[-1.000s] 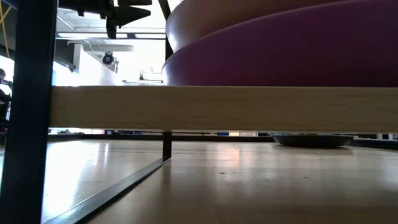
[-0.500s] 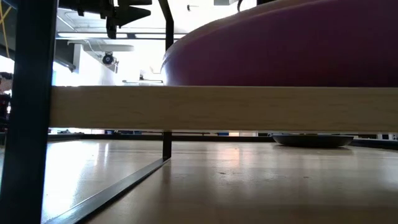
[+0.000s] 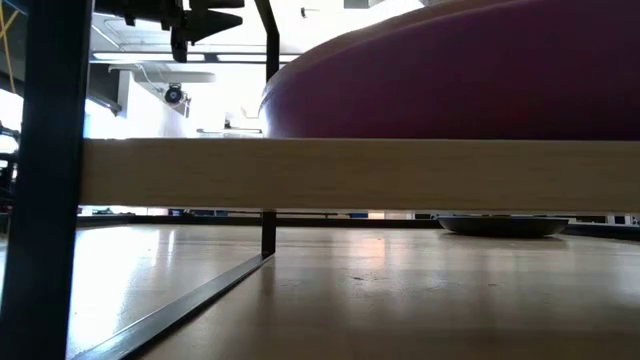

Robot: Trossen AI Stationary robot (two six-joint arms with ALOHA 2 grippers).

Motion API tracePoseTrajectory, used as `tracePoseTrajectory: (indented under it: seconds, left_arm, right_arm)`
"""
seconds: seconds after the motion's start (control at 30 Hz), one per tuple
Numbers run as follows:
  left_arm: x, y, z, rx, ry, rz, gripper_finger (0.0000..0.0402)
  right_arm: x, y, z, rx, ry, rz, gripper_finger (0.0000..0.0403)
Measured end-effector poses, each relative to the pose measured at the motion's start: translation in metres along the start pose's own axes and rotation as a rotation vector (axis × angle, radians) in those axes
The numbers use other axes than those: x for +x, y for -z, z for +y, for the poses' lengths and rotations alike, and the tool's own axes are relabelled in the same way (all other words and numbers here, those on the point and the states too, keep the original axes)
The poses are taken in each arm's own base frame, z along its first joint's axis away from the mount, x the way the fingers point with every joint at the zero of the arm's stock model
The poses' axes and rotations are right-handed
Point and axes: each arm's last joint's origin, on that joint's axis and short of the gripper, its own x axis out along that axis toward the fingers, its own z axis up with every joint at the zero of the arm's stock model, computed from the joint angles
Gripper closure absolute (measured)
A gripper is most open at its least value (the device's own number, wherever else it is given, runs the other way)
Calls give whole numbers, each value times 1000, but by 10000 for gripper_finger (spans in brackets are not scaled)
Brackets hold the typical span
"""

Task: Place and stack plates onto a shelf
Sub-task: Stack the black plate on the orange plate on the shelf

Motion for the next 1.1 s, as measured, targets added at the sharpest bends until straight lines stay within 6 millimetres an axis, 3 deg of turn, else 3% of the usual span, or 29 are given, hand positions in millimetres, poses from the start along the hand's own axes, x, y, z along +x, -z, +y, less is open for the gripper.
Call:
tracePoseTrajectory:
  seconds: [0.2,0.4,0.57,0.77,1.1]
  left_arm:
    - [0,0,0,1,0,0,273]
    - [0,0,0,-23,0,0,273]
    - [0,0,0,-23,0,0,273]
    - [0,0,0,-24,9,2,273]
    - [0,0,0,-24,10,3,273]
  right_arm:
    - [10,18,-22,128,-149,-247,194]
    - [4,-2,-27,136,-163,-635,194]
    - [-14,-24,-25,-2,-131,-821,194]
    - [-32,-36,-16,-170,-97,-905,194]
    - [-34,-37,-15,-179,-90,-899,194]
